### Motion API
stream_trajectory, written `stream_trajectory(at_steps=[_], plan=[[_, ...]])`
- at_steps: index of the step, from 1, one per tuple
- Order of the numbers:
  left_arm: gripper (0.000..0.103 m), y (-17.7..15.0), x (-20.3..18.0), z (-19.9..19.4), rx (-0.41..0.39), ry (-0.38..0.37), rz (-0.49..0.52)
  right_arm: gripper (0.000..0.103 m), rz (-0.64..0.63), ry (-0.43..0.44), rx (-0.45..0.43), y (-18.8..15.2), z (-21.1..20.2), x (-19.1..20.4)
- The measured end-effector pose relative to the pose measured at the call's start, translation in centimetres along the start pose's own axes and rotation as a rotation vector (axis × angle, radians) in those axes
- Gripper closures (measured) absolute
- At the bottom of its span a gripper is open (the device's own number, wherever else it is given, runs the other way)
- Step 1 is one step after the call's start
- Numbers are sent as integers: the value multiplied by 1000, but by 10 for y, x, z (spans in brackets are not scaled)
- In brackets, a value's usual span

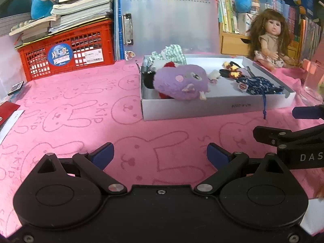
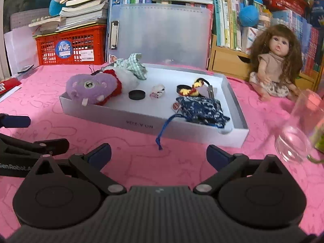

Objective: Organize objects

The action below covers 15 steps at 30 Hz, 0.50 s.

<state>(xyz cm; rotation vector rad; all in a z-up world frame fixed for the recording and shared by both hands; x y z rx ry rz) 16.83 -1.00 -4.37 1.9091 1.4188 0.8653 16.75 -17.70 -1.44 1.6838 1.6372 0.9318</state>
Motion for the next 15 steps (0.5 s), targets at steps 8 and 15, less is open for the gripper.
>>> stream_trajectory(at_steps=[8, 15], plan=[[3, -6, -6, -4, 24, -15, -2, 0, 90, 8, 73, -15, -8, -11], [2, -10, -8, -7, 37, -15, -19, 0, 118, 10, 81, -21, -13, -17]])
Point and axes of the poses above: each gripper's, at about its wrist camera, not at the fingertips, and z roughly the way its jaws point, x to its left, y to its top, the point moved 6 cm from there along z, roughly the way its jaws point, and after that the axes turned 8 degrees about z, right-handed, at the moved point
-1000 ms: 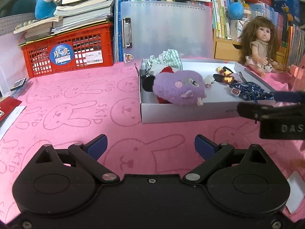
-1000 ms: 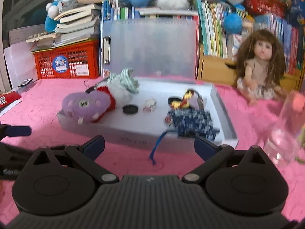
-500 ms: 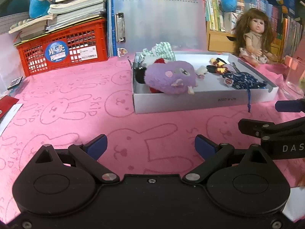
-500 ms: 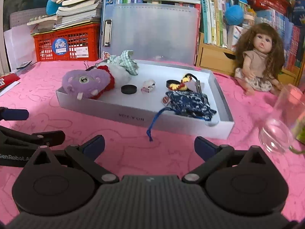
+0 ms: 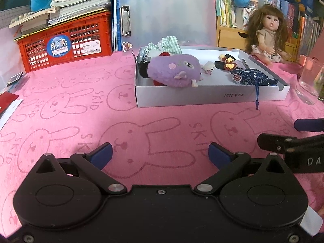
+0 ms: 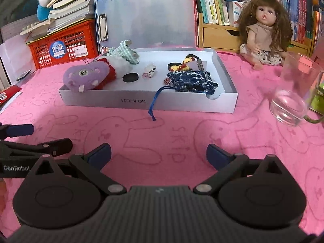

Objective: Organize objects

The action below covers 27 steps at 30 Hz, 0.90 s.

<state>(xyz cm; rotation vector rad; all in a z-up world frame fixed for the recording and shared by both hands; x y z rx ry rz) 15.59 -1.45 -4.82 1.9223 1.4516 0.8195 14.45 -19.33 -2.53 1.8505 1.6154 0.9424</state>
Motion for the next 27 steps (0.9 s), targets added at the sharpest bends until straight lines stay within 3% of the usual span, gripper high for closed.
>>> stream_trajectory(at_steps=[19, 27], plan=[[0, 12, -3, 17, 6, 33, -33, 0, 17, -103, -36, 1, 6, -19], [0, 15, -3, 22, 8, 35, -39, 0, 21, -108, -27, 4, 10, -20]])
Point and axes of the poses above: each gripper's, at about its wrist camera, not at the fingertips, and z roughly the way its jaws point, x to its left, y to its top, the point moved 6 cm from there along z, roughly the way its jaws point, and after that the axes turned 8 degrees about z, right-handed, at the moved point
